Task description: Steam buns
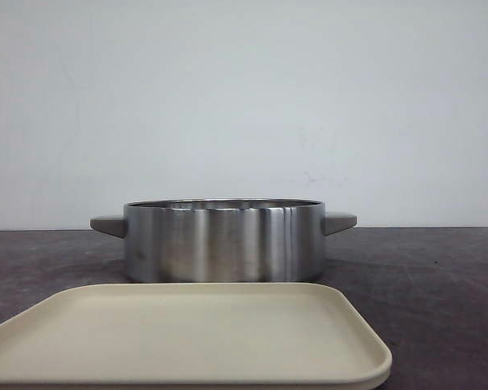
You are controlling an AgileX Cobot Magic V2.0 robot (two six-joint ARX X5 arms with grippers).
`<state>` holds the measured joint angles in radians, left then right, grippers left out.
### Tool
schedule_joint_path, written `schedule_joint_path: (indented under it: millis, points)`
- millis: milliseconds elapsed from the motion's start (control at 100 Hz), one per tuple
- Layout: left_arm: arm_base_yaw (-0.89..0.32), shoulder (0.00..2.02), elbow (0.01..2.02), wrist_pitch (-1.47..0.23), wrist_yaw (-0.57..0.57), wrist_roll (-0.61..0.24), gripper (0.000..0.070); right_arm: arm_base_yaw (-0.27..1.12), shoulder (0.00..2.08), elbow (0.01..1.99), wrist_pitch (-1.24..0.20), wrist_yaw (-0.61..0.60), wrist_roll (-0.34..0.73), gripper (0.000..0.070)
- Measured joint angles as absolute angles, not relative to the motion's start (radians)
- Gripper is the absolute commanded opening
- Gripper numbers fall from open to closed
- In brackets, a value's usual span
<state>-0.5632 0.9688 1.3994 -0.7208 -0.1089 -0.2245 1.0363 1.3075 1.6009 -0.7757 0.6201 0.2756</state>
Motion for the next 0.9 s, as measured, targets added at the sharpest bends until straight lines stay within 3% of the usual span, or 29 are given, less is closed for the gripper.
schedule_joint_path:
  millis: [40, 170, 330, 470, 900]
  points:
    - [-0.563, 0.928, 1.399, -0.741, -0.124, -0.224, 0.0000, 1.037, 1.303, 1.567, -0.725, 0.623, 0.274, 0.0007]
    - [-0.563, 0.817, 1.394, -0.799, -0.189, -0.224, 0.0000, 1.044, 1.282, 1.428, -0.508, 0.585, 0.273, 0.0008]
    - [-0.563, 0.714, 1.377, -0.822, -0.221, -0.223, 0.0000, 1.054, 1.281, 1.285, -0.266, 0.422, 0.226, 0.0007]
    - [-0.563, 0.692, 1.377, -0.856, -0.242, -0.216, 0.0000, 1.071, 1.281, 1.283, -0.219, 0.371, 0.186, 0.0007]
    - [-0.563, 0.698, 1.373, -0.886, -0.245, -0.209, 0.0000, 1.073, 1.279, 1.284, -0.220, 0.368, 0.179, 0.0007]
